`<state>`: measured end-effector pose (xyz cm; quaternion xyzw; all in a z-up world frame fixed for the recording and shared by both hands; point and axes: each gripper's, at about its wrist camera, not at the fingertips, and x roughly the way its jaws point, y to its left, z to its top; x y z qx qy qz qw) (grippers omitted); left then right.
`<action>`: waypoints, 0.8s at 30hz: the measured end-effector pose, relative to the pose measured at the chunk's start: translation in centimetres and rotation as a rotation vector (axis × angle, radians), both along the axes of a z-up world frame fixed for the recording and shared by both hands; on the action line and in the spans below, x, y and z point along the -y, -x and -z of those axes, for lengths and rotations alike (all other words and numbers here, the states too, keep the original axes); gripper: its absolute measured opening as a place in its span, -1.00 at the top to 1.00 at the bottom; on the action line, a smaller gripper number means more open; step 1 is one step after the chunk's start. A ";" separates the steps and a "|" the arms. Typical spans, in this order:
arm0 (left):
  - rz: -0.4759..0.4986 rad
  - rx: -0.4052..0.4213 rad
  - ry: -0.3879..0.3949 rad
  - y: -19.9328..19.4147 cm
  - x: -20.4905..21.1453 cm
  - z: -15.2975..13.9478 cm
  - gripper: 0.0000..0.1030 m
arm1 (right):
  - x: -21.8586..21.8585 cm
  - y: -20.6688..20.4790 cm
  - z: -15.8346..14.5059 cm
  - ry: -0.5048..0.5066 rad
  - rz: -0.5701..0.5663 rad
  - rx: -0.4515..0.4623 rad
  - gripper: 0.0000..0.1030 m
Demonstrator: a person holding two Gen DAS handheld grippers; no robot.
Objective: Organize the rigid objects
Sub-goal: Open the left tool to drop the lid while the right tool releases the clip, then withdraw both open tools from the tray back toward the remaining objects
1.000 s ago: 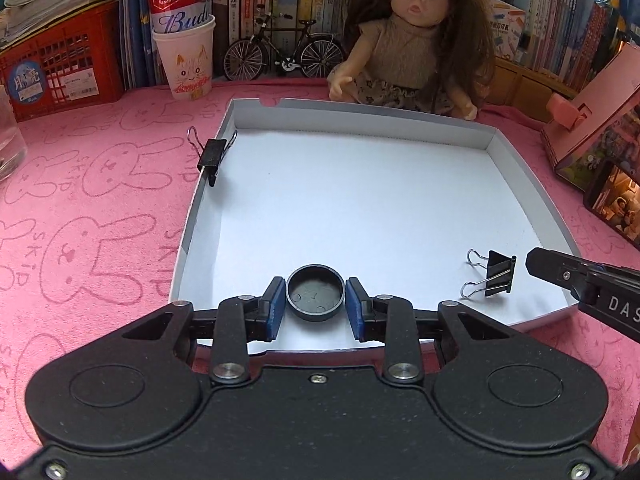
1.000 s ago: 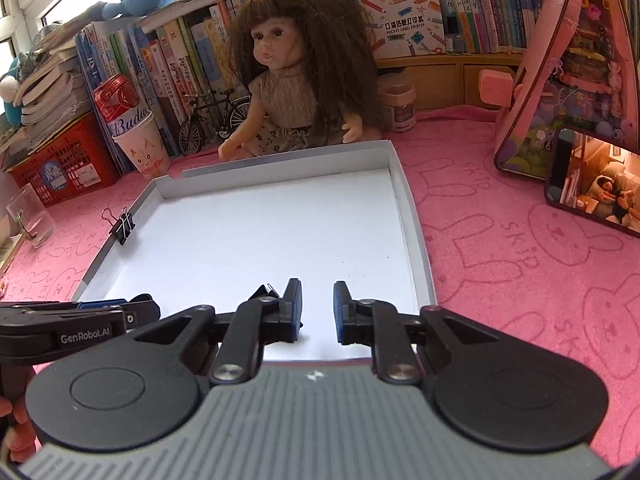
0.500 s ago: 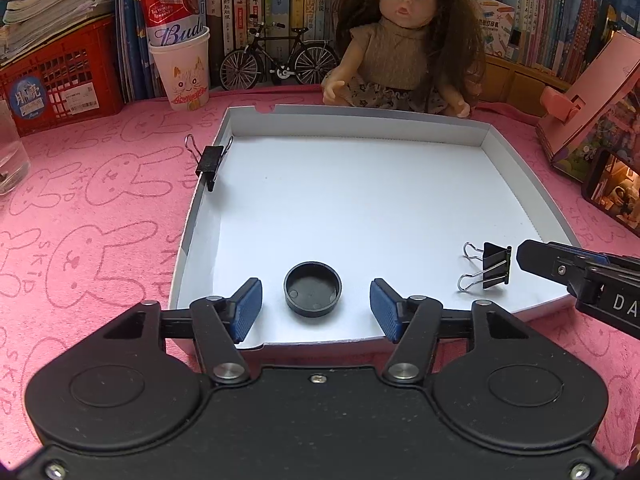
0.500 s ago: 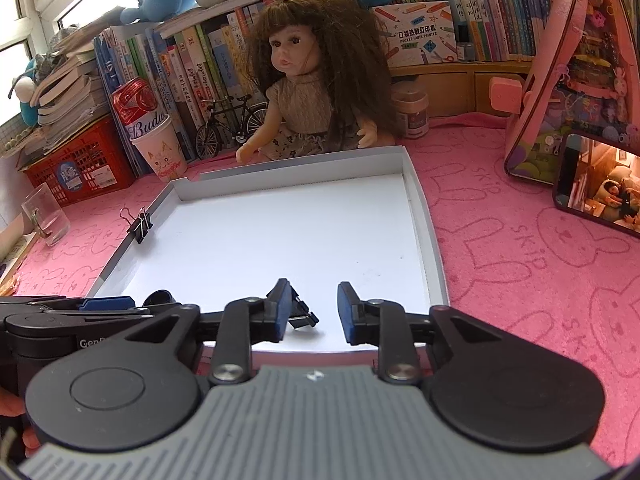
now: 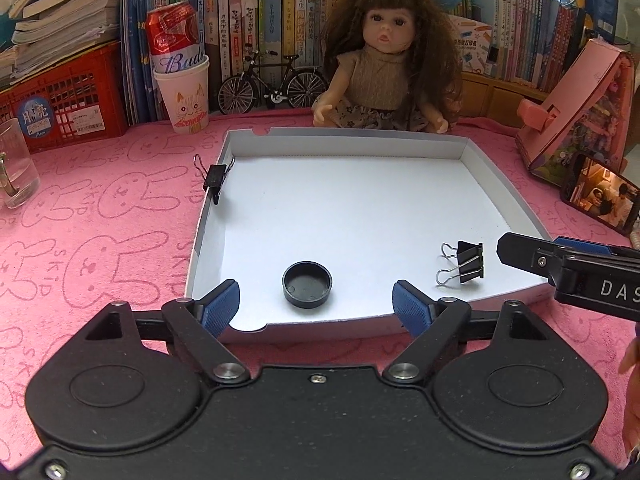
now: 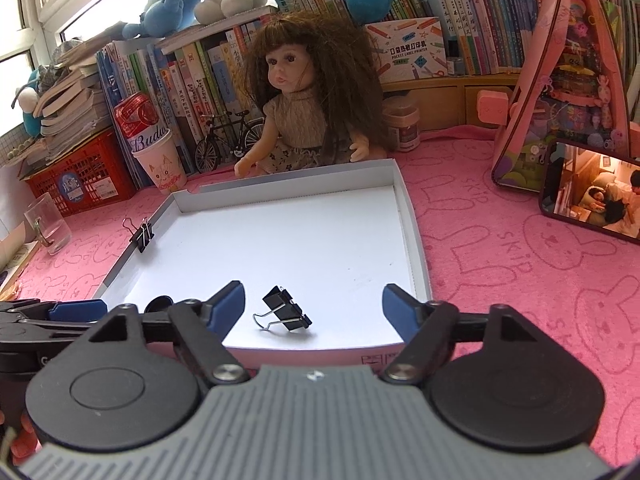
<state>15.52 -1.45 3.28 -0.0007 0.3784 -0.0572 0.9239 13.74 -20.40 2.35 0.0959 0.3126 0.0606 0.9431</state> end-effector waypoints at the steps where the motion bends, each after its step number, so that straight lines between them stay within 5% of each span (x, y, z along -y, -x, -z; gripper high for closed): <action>1: 0.005 0.009 0.003 0.4 -0.1 -0.1 -0.63 | 0.1 0.2 -0.1 0.001 0.002 0.004 -0.73; 7: 0.029 0.045 0.014 2.4 -0.5 -0.6 -0.66 | 0.9 1.2 -0.2 -0.007 0.017 0.025 -0.98; 24: 0.068 0.145 0.014 7.6 -0.9 -0.9 -0.74 | 0.3 5.0 0.1 0.046 -0.015 0.093 -1.00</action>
